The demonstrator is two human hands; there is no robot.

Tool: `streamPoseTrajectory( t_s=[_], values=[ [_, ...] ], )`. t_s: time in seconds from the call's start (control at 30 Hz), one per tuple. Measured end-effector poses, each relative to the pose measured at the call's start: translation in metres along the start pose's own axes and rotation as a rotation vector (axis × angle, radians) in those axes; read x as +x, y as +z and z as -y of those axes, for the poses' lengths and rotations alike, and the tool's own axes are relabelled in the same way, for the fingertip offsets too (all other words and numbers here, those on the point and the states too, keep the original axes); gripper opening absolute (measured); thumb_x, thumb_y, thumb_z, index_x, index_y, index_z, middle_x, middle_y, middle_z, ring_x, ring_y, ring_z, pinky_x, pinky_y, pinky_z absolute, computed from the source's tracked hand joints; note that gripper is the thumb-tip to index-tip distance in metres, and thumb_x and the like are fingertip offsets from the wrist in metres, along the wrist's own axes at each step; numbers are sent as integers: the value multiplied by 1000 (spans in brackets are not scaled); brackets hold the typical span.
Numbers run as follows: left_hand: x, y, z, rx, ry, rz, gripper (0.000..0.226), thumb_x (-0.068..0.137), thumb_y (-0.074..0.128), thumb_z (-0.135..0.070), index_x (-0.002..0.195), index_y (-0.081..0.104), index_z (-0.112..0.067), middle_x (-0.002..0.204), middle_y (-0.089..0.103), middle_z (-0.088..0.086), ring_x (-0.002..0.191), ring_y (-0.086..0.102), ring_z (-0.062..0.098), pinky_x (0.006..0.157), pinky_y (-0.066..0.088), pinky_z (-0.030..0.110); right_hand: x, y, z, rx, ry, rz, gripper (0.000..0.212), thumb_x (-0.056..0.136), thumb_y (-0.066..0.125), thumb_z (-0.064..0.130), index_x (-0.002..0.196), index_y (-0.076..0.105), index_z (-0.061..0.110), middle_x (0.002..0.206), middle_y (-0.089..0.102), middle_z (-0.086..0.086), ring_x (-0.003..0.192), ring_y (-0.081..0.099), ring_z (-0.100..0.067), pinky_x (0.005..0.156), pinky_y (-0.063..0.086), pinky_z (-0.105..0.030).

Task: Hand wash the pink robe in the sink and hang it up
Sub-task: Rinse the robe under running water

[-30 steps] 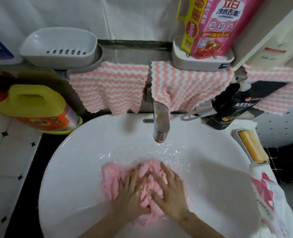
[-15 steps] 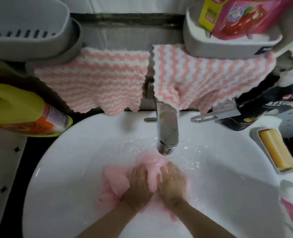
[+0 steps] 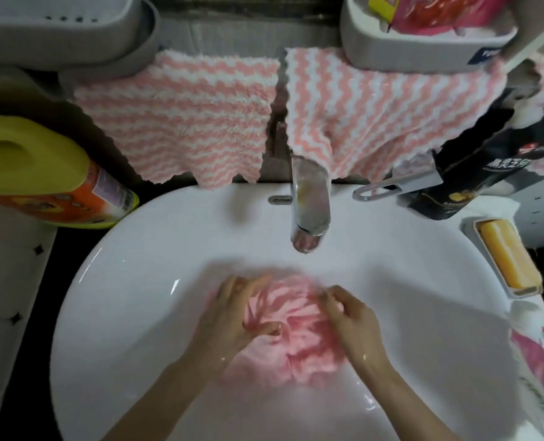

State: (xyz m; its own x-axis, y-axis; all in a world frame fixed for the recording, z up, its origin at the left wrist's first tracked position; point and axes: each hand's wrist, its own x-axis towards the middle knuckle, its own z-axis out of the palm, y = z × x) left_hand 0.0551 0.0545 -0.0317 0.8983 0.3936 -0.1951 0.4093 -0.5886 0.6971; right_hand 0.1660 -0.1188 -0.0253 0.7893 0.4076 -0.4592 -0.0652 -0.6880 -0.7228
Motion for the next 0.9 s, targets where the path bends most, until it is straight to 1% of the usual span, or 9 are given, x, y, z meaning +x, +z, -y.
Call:
streamPoseTrajectory(
  t_s=[0.1,0.2,0.33,0.43,0.5,0.6,0.7,0.83,0.9],
  values=[
    [-22,24,30,344,0,-69,95,59,40,-89,139,31,-39,147,30,10,133,30,25,101,32,38,-2,12,-8,-505,-290,-145,61,76,38,72,121,58,36,131,52,-4,123,47,-29,103,38,-42],
    [-27,50,35,444,-23,-131,92,70,34,-84,141,32,-26,148,33,23,127,37,35,96,34,44,15,35,-21,-569,-510,86,64,86,30,73,145,18,51,161,0,1,147,7,-34,115,13,-55],
    [-19,74,39,554,15,-245,68,72,43,-61,119,50,-12,117,46,15,93,51,33,77,34,42,27,63,-36,-692,-630,46,48,94,31,59,137,39,38,151,37,-3,118,53,-40,94,45,-52],
    [-10,83,45,533,47,-354,49,71,46,-52,100,54,-14,100,45,8,82,43,26,66,32,37,39,74,-39,-650,-672,-134,40,84,44,45,117,50,22,118,64,-9,81,62,-37,69,52,-39],
    [-2,88,49,520,79,-400,43,72,45,-45,99,52,-13,99,47,9,81,42,26,64,32,35,47,78,-38,-695,-691,-192,39,78,43,40,107,59,21,105,69,-10,75,66,-34,64,54,-34],
    [14,92,53,532,81,-416,31,79,40,-27,103,47,-9,95,41,10,78,49,29,66,33,33,63,86,-34,-757,-606,-211,41,72,39,37,85,73,18,85,72,-8,65,70,-26,51,54,-28],
    [30,84,47,358,-18,-301,29,97,27,-26,105,46,-5,95,61,14,84,64,30,68,48,31,75,89,-17,-701,-470,-232,25,69,42,30,66,65,22,52,60,0,38,57,-18,36,28,-18],
    [45,57,37,220,-216,-150,35,95,40,-31,124,47,-12,103,66,12,92,66,27,74,50,28,79,81,9,-569,-118,-52,23,93,47,25,96,65,11,87,68,-10,83,66,-29,65,43,-30],
    [50,35,34,89,-207,-14,41,90,52,-37,124,49,-15,110,65,9,100,63,29,81,49,33,80,64,20,-249,74,113,29,95,45,36,97,66,15,84,67,-8,80,63,-26,71,45,-30]
  ],
)
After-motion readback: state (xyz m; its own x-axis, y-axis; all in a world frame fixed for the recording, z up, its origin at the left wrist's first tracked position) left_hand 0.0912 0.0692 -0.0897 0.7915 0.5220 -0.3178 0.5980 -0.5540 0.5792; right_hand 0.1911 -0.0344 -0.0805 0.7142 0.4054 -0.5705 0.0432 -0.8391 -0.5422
